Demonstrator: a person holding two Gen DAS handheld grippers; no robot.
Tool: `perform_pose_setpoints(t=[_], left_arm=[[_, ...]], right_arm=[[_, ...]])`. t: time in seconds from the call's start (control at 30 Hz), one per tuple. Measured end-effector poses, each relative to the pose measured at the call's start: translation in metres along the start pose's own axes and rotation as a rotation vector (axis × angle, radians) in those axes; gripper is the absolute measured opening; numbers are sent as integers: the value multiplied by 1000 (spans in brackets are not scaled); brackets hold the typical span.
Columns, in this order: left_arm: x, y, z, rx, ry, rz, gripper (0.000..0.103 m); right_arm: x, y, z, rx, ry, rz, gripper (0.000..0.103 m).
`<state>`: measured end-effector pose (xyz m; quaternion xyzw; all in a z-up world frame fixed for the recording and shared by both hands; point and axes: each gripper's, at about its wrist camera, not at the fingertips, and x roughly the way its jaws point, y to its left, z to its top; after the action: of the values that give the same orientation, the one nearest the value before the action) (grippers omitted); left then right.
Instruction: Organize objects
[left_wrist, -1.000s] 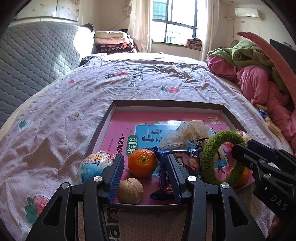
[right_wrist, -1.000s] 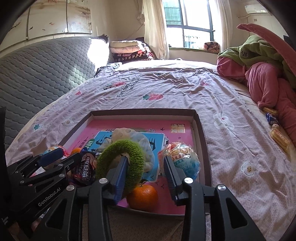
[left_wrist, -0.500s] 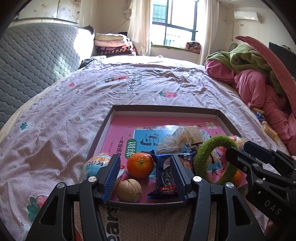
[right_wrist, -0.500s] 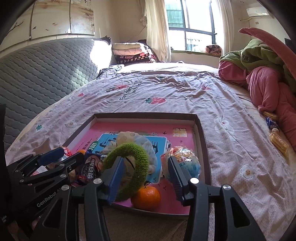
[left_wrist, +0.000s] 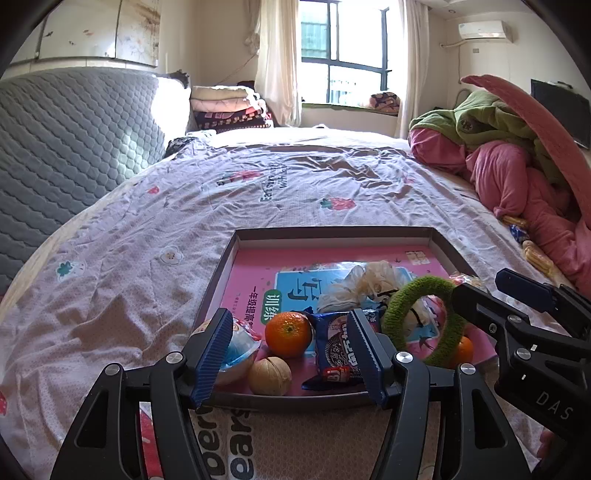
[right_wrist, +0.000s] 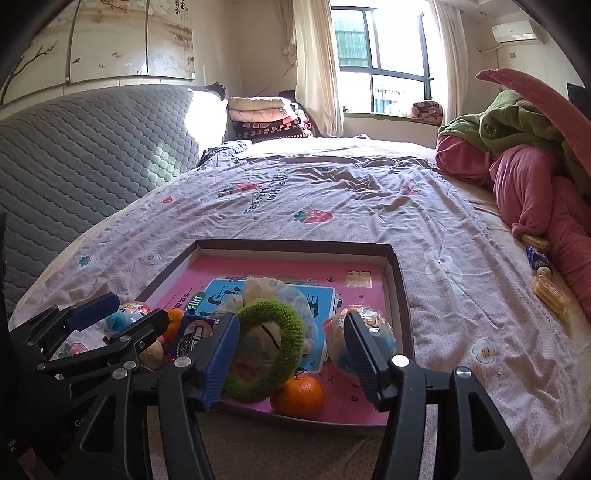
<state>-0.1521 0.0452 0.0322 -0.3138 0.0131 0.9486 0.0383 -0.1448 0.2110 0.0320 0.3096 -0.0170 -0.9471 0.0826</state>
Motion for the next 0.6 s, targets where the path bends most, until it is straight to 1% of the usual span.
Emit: perform_pose_setpoints(t=[0.17,0.2,0.23,0.37,0.6], left_arm=[[-12,-3,-3,25,-25,30,67],[-14,-3,-4,26,-25,32,69],[-15,-3,-4,25,-25,31,74],[-23,0,-7,8,-24,22,74],[-37,2,-17,-11,-19,10,75]], right_arm=[[-15,3,1,-14,-30,3,66],[-18,4,1,-16,-35,2,66],[-21,4,1,-18,-40,1,66],[-33,5,1,-29,-59,-2,72],[-51,8,-7,-44,-77,3,77]])
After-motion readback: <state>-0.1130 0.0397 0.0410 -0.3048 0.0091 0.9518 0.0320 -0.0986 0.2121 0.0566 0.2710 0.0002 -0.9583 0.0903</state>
